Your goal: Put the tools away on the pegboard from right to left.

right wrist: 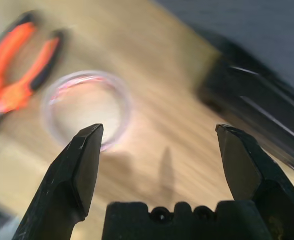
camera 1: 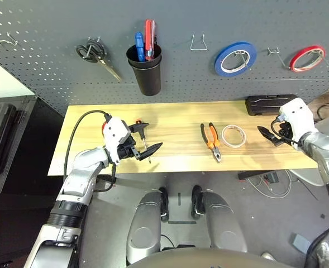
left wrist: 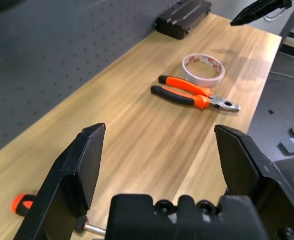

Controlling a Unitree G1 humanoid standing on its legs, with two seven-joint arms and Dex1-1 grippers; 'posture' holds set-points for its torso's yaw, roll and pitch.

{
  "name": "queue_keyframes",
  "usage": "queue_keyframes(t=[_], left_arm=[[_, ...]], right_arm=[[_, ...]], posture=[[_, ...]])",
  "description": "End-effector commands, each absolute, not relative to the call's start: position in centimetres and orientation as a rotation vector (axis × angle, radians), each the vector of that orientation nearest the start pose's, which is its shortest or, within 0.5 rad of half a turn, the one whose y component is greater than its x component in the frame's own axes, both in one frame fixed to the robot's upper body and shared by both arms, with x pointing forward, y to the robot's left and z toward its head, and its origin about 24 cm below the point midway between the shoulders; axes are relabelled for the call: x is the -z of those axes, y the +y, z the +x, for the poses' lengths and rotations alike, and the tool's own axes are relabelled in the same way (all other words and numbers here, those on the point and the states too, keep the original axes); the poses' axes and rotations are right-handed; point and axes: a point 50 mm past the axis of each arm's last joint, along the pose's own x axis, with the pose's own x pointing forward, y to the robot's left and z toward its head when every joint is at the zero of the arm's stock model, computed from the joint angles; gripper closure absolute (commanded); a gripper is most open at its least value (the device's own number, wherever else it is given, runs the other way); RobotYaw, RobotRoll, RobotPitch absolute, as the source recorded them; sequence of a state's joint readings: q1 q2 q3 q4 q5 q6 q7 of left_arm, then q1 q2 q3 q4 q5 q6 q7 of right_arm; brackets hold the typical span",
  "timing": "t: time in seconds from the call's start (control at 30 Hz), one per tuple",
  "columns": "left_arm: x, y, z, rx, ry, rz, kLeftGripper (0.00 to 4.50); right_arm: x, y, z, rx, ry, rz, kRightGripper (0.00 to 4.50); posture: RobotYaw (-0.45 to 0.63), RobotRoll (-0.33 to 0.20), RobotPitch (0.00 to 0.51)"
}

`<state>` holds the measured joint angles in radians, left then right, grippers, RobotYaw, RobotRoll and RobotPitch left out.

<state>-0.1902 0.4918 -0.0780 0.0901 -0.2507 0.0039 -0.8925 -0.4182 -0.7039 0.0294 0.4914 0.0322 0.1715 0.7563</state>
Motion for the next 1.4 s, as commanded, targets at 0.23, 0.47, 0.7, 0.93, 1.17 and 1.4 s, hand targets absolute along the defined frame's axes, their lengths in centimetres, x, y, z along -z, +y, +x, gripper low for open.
queue_keyframes(t=[0.23,0.47,0.7,0.93,1.17,1.4], left_arm=[[-7.1,17.9,25.5,0.987,0.086,0.28,0.02],[-7.2,17.8,24.7,0.98,0.097,0.282,0.02],[-7.4,17.8,24.1,0.961,0.105,0.283,0.02],[-7.4,17.6,23.7,0.947,0.107,0.28,0.02],[-7.4,17.6,23.6,0.936,0.106,0.282,0.0],[-7.4,17.5,23.9,0.932,0.095,0.281,0.0]], right_arm=[[-6.8,-27.4,32.2,-0.761,0.658,-0.642,0.0],[-5.8,-25.7,33.7,-0.871,0.739,-0.708,0.0],[-4.7,-24.5,33.8,-0.941,0.797,-0.755,0.0],[-3.2,-23.6,33.6,-0.949,0.857,-0.79,0.0],[-3.0,-23.5,33.9,-0.901,0.861,-0.808,1.36],[-4.6,-25.2,34.4,-0.805,0.774,-0.757,4.11]], posture=[[0.07,0.0,0.335],[0.12,0.0,0.368],[0.15,0.0,0.379],[0.19,0.0,0.384],[0.2,0.0,0.376],[0.19,0.0,0.348]])
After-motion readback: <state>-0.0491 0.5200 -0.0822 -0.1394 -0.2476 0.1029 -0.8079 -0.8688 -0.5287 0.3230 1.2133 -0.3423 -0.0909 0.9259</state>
